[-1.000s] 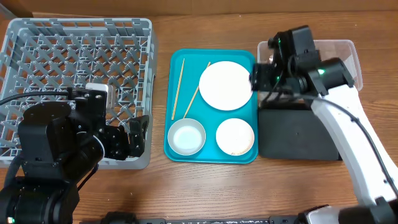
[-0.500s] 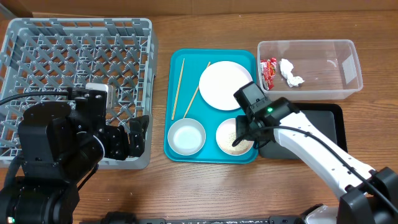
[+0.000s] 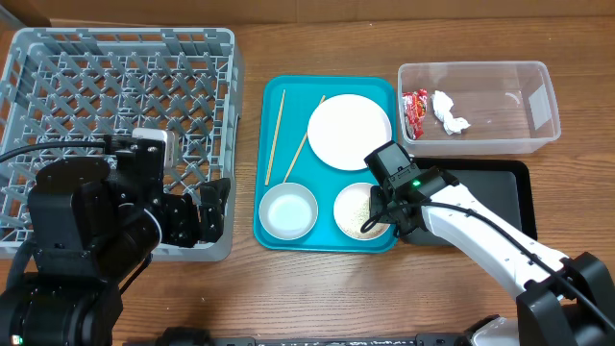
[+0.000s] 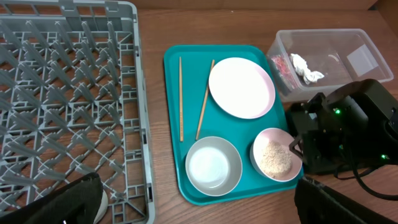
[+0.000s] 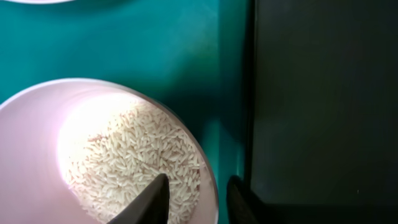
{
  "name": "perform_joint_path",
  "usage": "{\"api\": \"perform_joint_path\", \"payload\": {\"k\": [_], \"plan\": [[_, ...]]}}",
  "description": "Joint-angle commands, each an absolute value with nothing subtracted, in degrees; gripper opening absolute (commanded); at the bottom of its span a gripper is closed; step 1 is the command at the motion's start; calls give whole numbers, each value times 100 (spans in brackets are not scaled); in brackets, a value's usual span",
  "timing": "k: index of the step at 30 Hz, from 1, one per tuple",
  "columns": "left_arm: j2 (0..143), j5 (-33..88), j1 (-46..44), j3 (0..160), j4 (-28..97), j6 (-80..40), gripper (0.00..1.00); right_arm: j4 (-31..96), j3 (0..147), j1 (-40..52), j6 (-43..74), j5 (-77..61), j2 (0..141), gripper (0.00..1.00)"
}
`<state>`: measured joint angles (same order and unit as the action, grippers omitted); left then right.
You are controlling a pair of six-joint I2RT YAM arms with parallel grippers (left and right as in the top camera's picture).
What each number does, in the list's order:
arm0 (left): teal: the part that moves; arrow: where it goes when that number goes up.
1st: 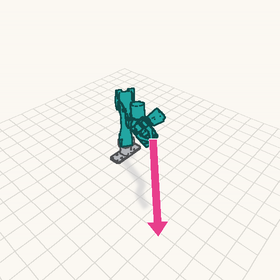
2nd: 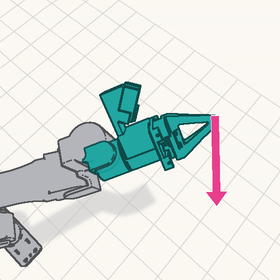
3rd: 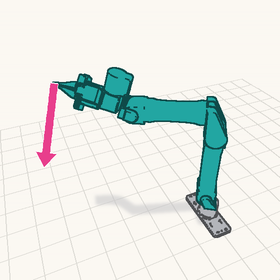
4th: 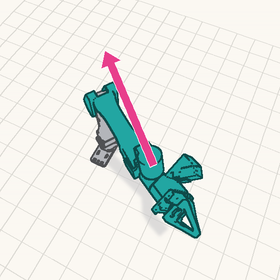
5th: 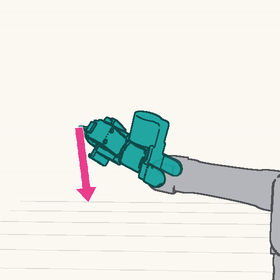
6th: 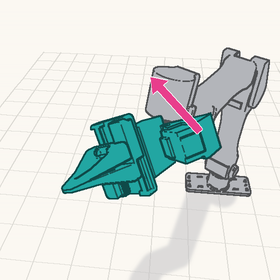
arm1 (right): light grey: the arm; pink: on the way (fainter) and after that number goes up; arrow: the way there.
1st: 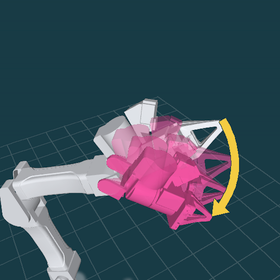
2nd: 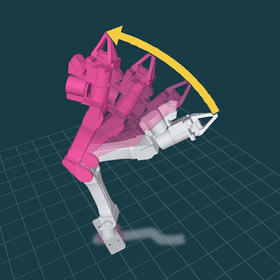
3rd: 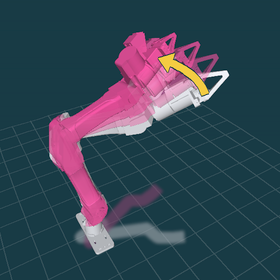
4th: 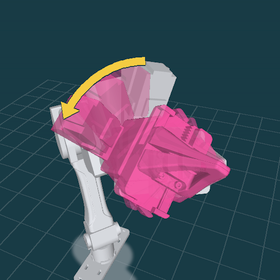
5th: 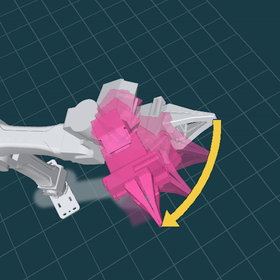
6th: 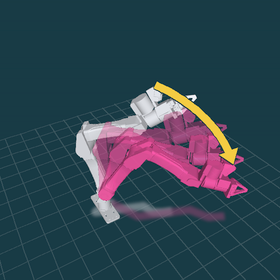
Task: Sort waste into correct bins and load items into the dishwasher
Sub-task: 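Grasp the rim of the pink rice bowl with the right gripper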
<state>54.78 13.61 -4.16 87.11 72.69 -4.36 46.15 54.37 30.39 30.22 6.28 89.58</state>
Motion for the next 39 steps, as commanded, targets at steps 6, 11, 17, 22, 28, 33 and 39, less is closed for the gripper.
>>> {"api": "perform_joint_path", "payload": {"k": [6,11,17,22,28,33,39], "plan": [[5476,1308,-443,8748,7266,-517,100,4523,5406,3015,3050,440,8954,29],[5476,1308,-443,8748,7266,-517,100,4574,5404,3015,3144,436,8954,27],[5476,1308,-443,8748,7266,-515,100,4436,5260,3006,3308,276,8954,25],[5476,1308,-443,8748,7266,-517,100,4379,5142,3002,3328,266,8954,24],[5474,1308,-443,8748,7266,-517,100,4475,5321,3004,3256,467,8836,27],[5476,1308,-443,8748,7266,-515,100,4652,5701,3127,2615,416,8355,37],[5476,1308,-443,8748,7266,-517,100,4678,5798,3728,1310,-255,8029,52]]}}
